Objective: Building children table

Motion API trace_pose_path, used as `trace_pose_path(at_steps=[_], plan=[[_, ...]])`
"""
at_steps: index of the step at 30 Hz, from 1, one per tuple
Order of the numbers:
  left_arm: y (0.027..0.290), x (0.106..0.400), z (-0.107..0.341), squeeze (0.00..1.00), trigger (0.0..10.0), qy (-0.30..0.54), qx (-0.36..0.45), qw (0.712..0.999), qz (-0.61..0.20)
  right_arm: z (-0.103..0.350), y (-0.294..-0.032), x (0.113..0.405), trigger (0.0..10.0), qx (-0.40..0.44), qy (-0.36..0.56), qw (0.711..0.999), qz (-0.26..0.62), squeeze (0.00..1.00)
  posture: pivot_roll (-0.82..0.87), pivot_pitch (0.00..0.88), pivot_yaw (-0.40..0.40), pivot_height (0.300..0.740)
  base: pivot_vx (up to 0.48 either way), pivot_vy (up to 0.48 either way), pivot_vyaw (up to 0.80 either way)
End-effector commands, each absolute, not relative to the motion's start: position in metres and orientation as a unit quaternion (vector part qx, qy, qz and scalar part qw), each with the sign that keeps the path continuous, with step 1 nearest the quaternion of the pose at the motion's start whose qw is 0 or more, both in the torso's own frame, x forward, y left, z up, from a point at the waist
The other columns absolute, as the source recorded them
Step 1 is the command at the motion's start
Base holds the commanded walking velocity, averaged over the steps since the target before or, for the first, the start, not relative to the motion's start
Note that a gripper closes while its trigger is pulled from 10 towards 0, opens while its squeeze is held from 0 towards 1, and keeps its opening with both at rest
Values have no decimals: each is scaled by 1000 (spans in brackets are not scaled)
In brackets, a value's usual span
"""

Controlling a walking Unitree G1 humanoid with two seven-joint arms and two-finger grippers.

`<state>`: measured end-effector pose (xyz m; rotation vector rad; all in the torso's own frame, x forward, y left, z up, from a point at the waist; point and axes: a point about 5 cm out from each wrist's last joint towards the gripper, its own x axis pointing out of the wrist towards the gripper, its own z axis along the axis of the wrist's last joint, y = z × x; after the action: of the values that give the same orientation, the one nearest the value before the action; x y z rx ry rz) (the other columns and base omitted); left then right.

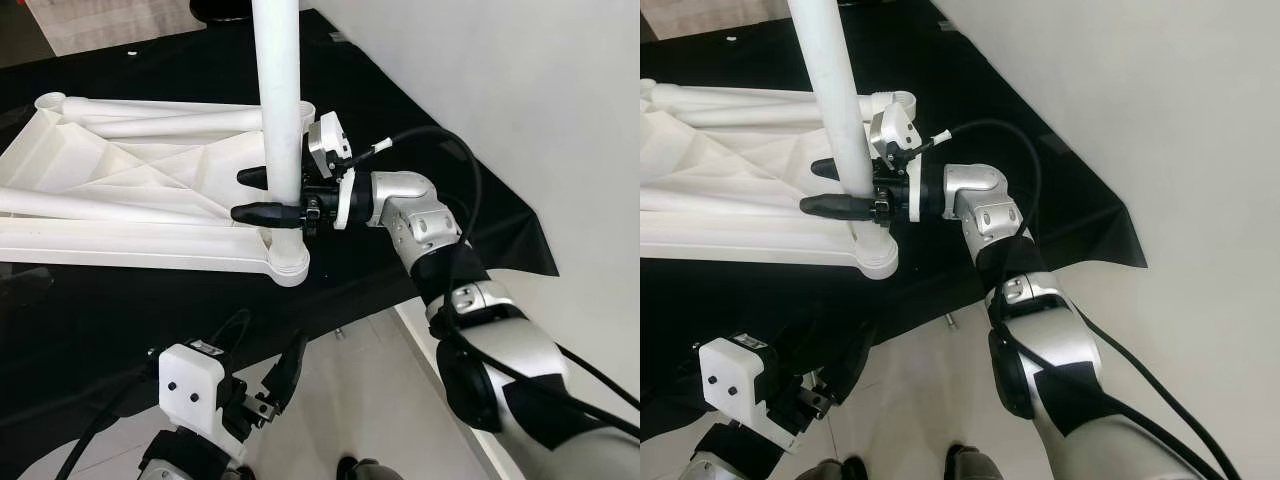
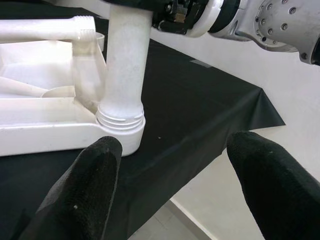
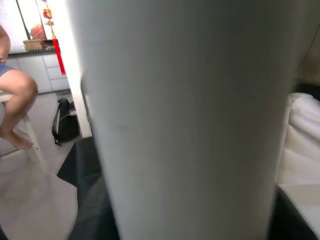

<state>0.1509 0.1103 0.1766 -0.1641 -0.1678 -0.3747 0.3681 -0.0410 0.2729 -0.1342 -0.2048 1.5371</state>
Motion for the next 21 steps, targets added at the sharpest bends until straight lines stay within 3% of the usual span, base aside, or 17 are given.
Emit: trace_pose_path(at_steps=[1, 8, 9, 10, 12, 13, 14, 15, 16, 17, 21], plan=[[110, 149, 177, 0, 10000, -83, -81, 976, -183, 273, -36, 366, 0, -50, -95, 701, 705, 0, 56, 215, -48, 740, 0, 0, 0], [110, 149, 178, 0, 10000, -84, -80, 976, -183, 269, -47, 371, 0, -56, -99, 730, 674, 0, 59, 216, -52, 740, 0, 0, 0], [110, 149, 178, 0, 10000, -84, -79, 976, -182, 264, -51, 373, 0, -56, -98, 762, 638, 0, 54, 219, -62, 740, 0, 0, 0], [111, 149, 177, 0, 10000, -84, -79, 977, -181, 256, -52, 376, 0, -36, -86, 819, 566, 0, 54, 224, -75, 740, 0, 0, 0], [111, 149, 177, 0, 10000, -84, -79, 977, -181, 256, -52, 376, 0, -36, -86, 819, 566, 0, 54, 224, -75, 740, 0, 0, 0], [111, 148, 177, 0, 10000, -84, -78, 977, -180, 250, -54, 377, 0, -22, -76, 857, 510, 0, 54, 224, -75, 740, 0, 0, 0], [112, 149, 178, 0, 10000, -85, -76, 977, -179, 226, -55, 367, 0, -24, -52, 922, 383, 0, 58, 234, -66, 740, 0, 0, 0], [112, 149, 178, 0, 10000, -85, -76, 977, -179, 226, -55, 367, 0, -24, -52, 922, 383, 0, 58, 234, -66, 740, 0, 0, 0], [112, 149, 178, 0, 10000, -85, -75, 977, -180, 213, -62, 356, 0, -26, -38, 958, 282, 0, 63, 234, -64, 740, 0, 0, 0], [113, 149, 178, 0, 10000, -84, -73, 977, -180, 203, -61, 350, 0, -23, -25, 971, 236, 0, 60, 231, -51, 740, 0, 0, 0], [114, 151, 177, 0, 10000, -83, -71, 977, -182, 204, -51, 352, 0, -26, -38, 971, 233, 0, 63, 219, -50, 740, 0, 0, 0]])
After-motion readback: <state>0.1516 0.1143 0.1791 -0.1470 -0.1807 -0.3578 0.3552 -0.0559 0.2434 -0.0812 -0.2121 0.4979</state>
